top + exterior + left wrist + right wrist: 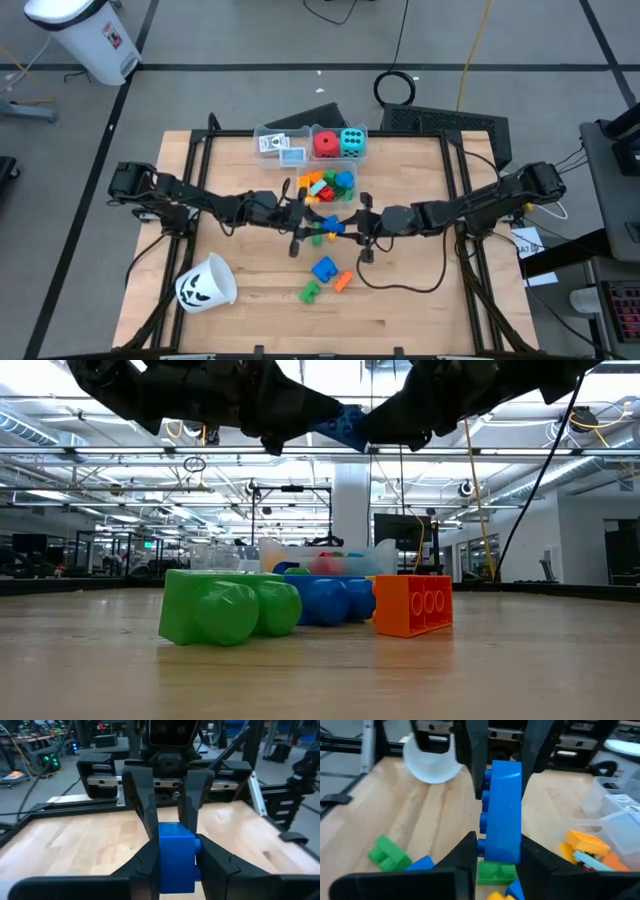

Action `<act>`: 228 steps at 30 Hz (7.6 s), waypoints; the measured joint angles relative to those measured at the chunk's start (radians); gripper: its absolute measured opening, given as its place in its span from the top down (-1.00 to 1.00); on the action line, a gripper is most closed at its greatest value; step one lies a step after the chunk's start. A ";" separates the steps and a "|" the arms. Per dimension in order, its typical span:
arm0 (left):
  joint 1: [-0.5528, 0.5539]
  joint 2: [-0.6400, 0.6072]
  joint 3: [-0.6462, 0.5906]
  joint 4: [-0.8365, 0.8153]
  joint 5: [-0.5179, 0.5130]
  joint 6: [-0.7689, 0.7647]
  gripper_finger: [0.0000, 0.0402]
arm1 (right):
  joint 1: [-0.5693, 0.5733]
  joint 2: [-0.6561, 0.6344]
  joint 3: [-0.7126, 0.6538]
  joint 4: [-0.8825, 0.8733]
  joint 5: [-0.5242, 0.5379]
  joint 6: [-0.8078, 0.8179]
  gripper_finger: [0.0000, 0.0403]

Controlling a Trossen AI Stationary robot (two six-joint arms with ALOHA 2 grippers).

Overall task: Pick & Place Toys
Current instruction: Put the blue game piece into the bottom transparent bin, then put the orange game piece into the bottom transparent bin, then put the bottom green game piece into the bottom transparent bin

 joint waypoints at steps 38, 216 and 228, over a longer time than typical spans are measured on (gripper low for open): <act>0.294 0.326 0.093 0.101 0.009 -0.148 -0.17 | 0.001 -0.282 -0.080 -0.308 0.043 0.101 0.28; -0.412 0.147 0.386 -1.026 -0.219 -0.598 -0.26 | -0.023 -0.306 -0.151 -0.241 0.139 0.061 0.25; -0.438 0.336 0.410 -0.962 -0.190 -0.949 -0.26 | -0.023 -0.306 -0.151 -0.243 0.139 0.060 0.26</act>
